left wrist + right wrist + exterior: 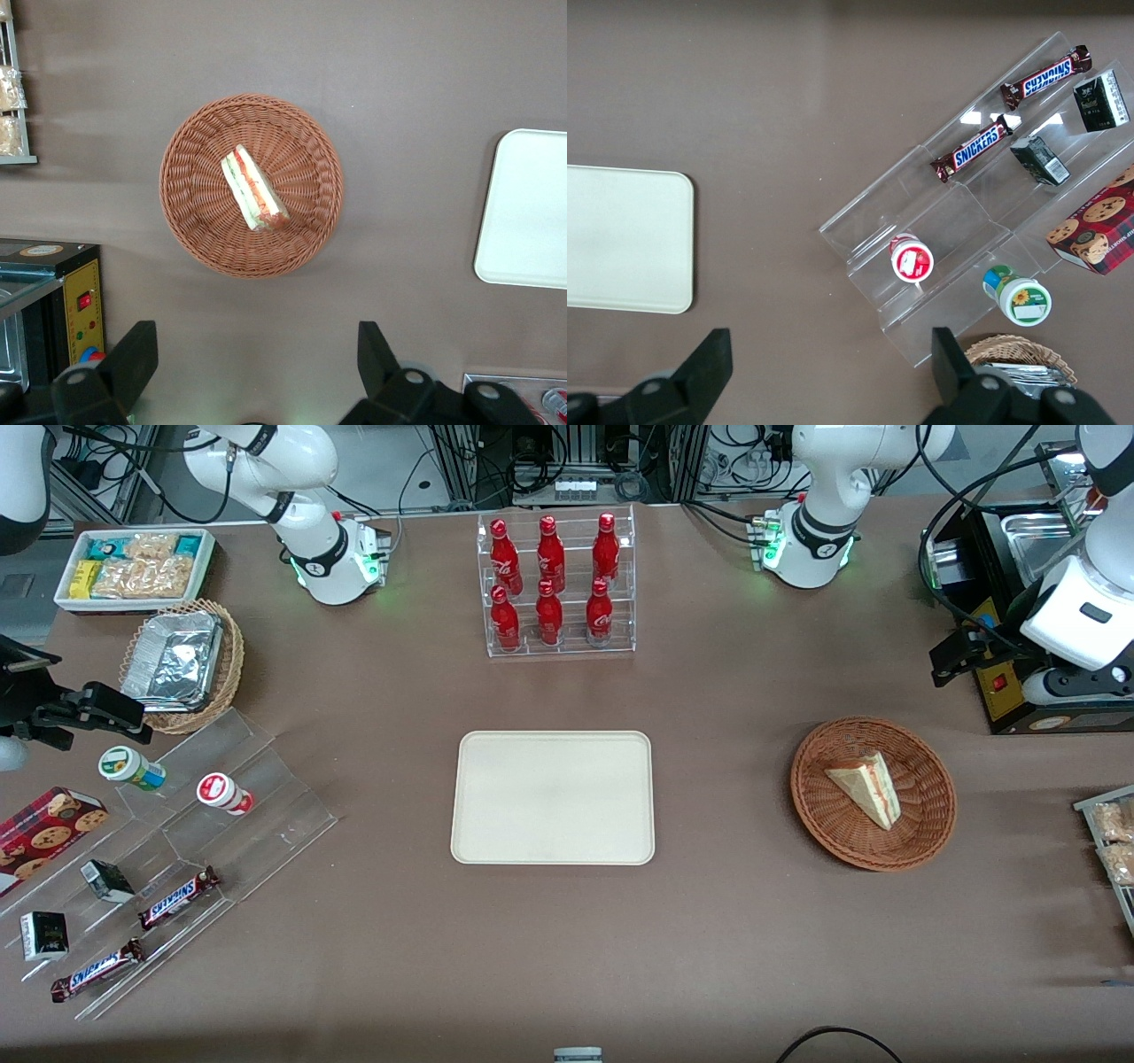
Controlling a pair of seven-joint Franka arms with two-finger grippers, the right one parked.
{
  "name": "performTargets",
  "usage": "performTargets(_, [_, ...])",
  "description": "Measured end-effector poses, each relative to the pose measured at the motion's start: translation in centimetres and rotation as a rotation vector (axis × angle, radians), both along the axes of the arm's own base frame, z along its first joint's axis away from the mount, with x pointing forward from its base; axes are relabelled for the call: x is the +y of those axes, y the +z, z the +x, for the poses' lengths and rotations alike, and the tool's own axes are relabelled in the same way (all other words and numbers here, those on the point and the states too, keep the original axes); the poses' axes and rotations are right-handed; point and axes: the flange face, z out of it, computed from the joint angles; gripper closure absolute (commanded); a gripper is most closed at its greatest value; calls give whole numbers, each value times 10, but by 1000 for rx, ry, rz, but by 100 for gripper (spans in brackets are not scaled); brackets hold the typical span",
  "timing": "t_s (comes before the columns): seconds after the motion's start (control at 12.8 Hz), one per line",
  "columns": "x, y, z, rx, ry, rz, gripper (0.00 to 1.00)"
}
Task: Place sandwich from basket to tray
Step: 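Move the left gripper over the wicker basket above the wrapped sandwich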
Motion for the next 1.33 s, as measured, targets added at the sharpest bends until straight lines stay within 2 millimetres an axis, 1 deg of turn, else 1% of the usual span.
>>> performTargets(0.31, [0,0,0,0,1,0,0])
performTargets(0.47, [4,-1,1,1,8,0,0])
performTargets(0.62, [8,-10,6,7,16,0,0])
performTargets(0.7, [11,-18,11,18,22,1,0])
performTargets(0.78, [18,-30,18,31,40,3,0])
performTargets(0.86, [31,-45,26,51,77,5,0])
performTargets(1.01, [68,-81,44,74,218,8,0])
performTargets(1.09, [82,-101,54,77,281,10,0])
performTargets(1.17, [89,-123,63,79,334,14,0])
performTargets(1.25, [88,-148,71,71,379,14,0])
performTargets(1.33, [82,-176,79,52,425,11,0])
